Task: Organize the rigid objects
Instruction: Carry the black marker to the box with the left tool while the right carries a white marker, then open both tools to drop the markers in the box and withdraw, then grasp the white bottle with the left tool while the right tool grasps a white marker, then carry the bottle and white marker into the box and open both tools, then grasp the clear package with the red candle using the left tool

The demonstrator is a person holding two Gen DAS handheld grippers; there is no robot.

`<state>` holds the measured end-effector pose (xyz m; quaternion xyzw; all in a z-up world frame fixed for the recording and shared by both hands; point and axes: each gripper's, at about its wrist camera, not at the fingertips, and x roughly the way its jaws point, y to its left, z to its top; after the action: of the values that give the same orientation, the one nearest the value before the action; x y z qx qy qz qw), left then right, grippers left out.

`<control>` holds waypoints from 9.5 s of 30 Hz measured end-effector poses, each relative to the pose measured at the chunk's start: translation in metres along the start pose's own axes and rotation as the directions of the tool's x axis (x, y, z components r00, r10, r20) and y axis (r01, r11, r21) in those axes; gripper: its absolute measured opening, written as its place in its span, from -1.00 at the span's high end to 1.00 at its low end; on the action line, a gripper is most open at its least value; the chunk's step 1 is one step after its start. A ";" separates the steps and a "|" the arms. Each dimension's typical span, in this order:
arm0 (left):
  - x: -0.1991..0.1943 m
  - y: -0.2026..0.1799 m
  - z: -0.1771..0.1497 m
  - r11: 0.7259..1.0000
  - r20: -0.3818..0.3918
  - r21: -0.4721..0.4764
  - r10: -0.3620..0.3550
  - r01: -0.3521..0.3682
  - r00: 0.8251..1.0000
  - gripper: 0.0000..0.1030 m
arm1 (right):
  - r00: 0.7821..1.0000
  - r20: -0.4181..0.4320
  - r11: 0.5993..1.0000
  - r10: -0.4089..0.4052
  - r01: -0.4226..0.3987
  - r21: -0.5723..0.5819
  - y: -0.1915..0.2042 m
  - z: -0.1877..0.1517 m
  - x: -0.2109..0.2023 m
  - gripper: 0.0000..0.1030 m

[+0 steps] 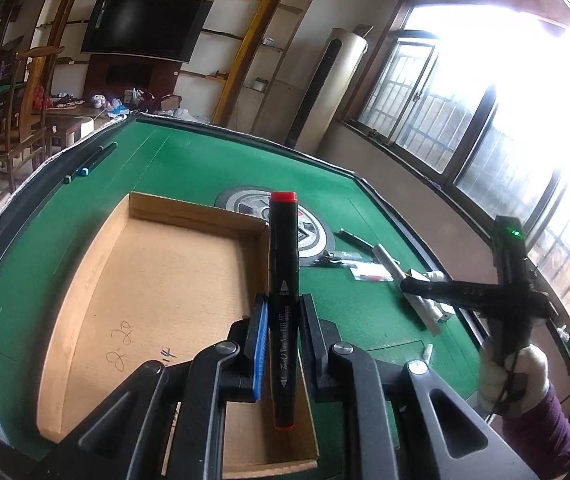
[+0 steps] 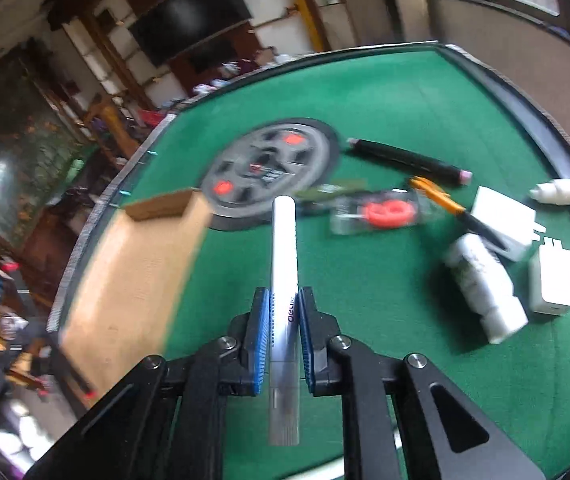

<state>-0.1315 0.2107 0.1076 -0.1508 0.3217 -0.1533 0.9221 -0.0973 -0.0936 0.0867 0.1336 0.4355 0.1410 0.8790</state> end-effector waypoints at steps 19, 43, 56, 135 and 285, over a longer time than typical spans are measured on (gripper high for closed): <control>0.156 0.073 0.049 0.985 -0.269 -0.160 0.025 -0.070 0.963 0.72 | 0.976 -0.175 0.990 0.130 -0.118 0.080 0.108 0.049 0.129 0.73; 0.129 0.095 0.023 0.953 -0.208 -0.271 0.078 -0.135 0.975 -0.03 | 0.990 0.132 0.996 -0.040 0.049 -0.070 0.048 0.034 0.030 -0.11; 0.036 -0.014 0.037 0.989 -0.045 -0.144 -0.034 0.027 0.998 -0.62 | 0.936 0.165 0.950 -0.310 0.298 0.096 -0.125 0.013 -0.053 -0.20; 0.060 -0.109 -0.036 0.997 -0.078 0.063 -0.037 0.042 0.996 0.31 | 0.992 -0.110 0.998 -0.060 0.063 0.024 -0.068 -0.083 -0.030 -0.40; 0.216 -0.178 -0.016 0.915 -0.249 0.371 0.264 -0.159 0.932 -0.81 | 0.958 0.286 0.953 -0.013 -0.075 0.294 -0.192 0.073 0.004 -0.57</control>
<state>-0.0142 -0.0359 0.0447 0.0737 0.4377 -0.1263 0.8872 -0.0109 -0.2773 0.0577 0.2919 0.3186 0.0662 0.8994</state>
